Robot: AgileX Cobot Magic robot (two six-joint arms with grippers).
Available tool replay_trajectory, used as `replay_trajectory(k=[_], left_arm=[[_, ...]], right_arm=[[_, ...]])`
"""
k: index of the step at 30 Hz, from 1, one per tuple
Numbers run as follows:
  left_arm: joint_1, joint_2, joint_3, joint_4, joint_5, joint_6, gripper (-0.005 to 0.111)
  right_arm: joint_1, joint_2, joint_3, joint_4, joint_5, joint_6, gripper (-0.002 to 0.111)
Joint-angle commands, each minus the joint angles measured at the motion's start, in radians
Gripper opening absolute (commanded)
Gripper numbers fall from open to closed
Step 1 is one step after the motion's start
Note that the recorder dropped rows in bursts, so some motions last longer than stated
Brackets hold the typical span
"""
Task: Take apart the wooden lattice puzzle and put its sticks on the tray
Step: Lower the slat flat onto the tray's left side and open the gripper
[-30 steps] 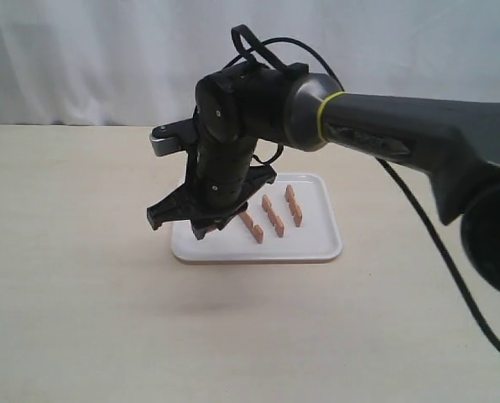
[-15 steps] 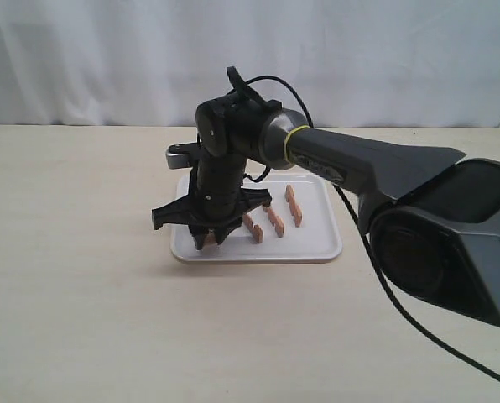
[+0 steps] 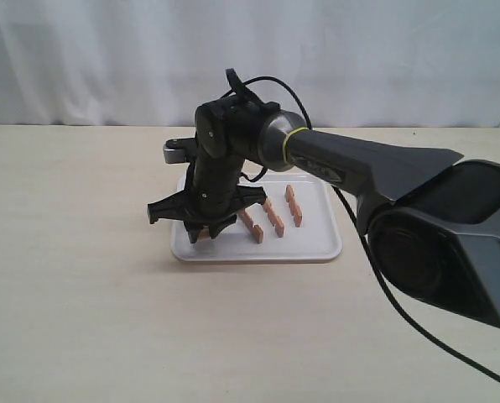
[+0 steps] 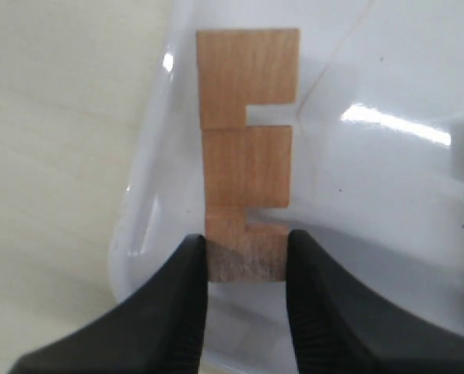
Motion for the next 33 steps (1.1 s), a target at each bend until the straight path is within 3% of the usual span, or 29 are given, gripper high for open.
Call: replay_trajectory(k=[1, 15, 17, 21, 23, 27, 31, 33], left_arm=[[-0.001, 0.000, 0.002, -0.001, -0.012, -0.003, 0.000], [-0.001, 0.000, 0.002, -0.001, -0.012, -0.003, 0.000], [-0.001, 0.000, 0.002, -0.001, -0.012, -0.003, 0.000], [-0.001, 0.000, 0.002, -0.001, -0.012, -0.003, 0.000], [-0.001, 0.000, 0.002, -0.001, -0.012, -0.003, 0.000], [-0.001, 0.000, 0.002, -0.001, -0.012, -0.003, 0.000], [-0.001, 0.000, 0.002, -0.001, -0.012, -0.003, 0.000], [-0.001, 0.000, 0.002, -0.001, -0.012, -0.003, 0.000]], right_arm=[[-0.013, -0.003, -0.008, -0.011, 0.003, 0.007, 0.004], [-0.017, -0.003, -0.008, -0.043, 0.017, 0.032, 0.004], [-0.017, -0.003, -0.008, -0.043, 0.023, 0.032, 0.009], [-0.017, -0.003, -0.008, -0.043, 0.025, 0.032, 0.036], [-0.017, -0.003, -0.008, -0.034, 0.025, 0.032, 0.044], [-0.017, -0.003, -0.008, -0.034, 0.023, 0.032, 0.051], [-0.015, -0.003, -0.008, -0.001, 0.030, 0.032, 0.047], [-0.013, -0.009, -0.012, 0.033, 0.033, 0.006, 0.033]])
